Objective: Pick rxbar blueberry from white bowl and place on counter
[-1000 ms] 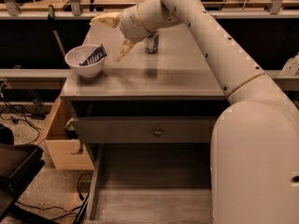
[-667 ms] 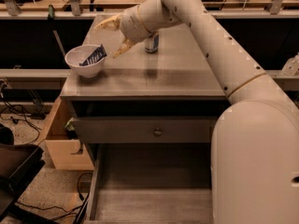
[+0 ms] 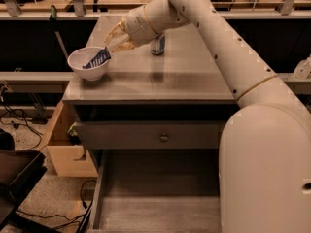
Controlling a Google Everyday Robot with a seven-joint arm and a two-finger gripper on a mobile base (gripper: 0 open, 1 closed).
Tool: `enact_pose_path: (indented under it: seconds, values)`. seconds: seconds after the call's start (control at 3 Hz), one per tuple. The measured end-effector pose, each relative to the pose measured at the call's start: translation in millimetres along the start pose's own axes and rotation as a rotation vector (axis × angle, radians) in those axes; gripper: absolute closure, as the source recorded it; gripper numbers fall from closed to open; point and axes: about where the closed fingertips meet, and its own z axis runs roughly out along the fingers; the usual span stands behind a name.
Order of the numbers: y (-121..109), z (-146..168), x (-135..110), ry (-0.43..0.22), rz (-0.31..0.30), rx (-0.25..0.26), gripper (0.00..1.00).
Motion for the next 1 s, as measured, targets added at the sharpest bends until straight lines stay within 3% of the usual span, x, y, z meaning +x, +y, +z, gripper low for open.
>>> enact_pose_path:
  seconds: [0.67,1.0]
  values:
    - [2,0,-5,-0.019,-0.005,-0.012,0.22]
    - [0,3,-13,-0.048,-0.036,-0.014,0.01]
